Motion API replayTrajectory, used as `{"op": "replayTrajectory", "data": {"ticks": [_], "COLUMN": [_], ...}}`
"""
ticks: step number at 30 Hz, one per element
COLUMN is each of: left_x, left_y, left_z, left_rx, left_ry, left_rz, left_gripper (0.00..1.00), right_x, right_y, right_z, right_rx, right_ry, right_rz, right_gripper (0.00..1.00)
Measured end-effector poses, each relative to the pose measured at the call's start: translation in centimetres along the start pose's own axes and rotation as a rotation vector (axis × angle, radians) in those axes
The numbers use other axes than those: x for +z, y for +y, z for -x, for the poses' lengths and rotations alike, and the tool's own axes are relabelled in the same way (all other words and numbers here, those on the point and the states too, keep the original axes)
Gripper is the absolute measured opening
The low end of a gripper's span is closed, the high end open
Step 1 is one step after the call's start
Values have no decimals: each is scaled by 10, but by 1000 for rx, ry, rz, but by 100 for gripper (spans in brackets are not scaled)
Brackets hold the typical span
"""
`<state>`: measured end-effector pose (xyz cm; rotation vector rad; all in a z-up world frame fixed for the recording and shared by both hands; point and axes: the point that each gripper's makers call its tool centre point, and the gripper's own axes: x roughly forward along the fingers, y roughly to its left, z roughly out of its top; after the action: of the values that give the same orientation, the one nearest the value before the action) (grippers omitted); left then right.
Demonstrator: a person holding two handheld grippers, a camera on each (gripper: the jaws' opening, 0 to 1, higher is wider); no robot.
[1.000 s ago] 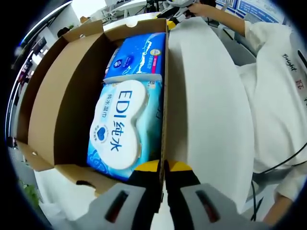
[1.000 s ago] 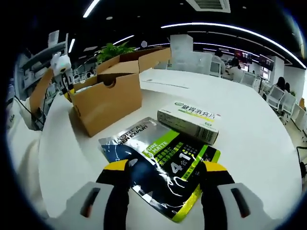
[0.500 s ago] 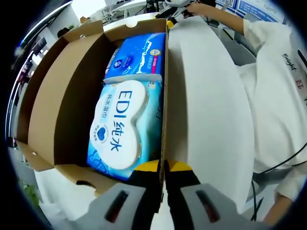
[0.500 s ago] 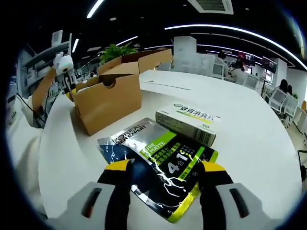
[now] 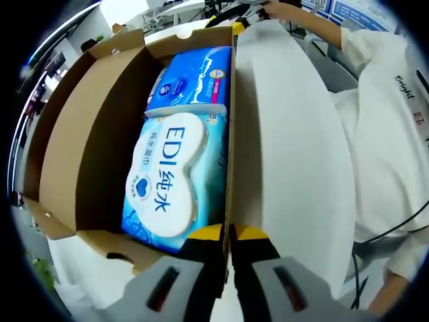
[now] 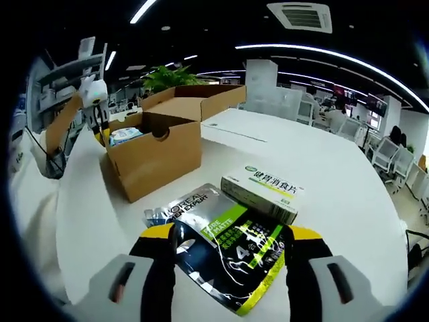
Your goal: Operate the shoe box by opening the lid, removing the specified soft item, and placing it in the target area until the item is outside and the box remains undamaged.
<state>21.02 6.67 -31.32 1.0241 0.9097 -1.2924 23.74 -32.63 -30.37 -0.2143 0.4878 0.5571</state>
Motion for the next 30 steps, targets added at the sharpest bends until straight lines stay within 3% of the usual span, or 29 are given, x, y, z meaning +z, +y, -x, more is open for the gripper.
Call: {"op": "replayTrajectory", "data": {"ticks": [4, 7, 9, 12, 15, 17, 20, 26, 30], "left_x": [0, 0, 0, 0, -1, -1, -1, -1, -1], "left_y": [0, 0, 0, 0, 0, 1, 1, 2, 2], "left_z": [0, 0, 0, 0, 0, 0, 0, 0, 0], "left_rx": [-1, -1, -1, -1, -5, -6, -3, -4, -5], "left_ry": [-1, 0, 1, 0, 4, 5, 2, 1, 2], "left_rz": [0, 0, 0, -1, 0, 1, -1, -1, -2], "left_gripper": [3, 3, 3, 3, 3, 3, 3, 3, 3], "right_x": [14, 42, 51, 73, 89, 89, 94, 109, 119], "right_y": [-5, 4, 7, 13, 28, 41, 51, 62, 75], "right_z": [5, 11, 13, 14, 11, 6, 0, -3, -6], "right_rx": [-4, 16, 16, 3, 49, 112, 140, 179, 200], "right_ry": [-27, -98, -100, -95, -94, -55, -22, -28, -54], "right_rz": [3, 31, 40, 139, 164, 205, 266, 292, 297], "right_gripper": [64, 56, 53, 51, 50, 50, 50, 40, 40]}}
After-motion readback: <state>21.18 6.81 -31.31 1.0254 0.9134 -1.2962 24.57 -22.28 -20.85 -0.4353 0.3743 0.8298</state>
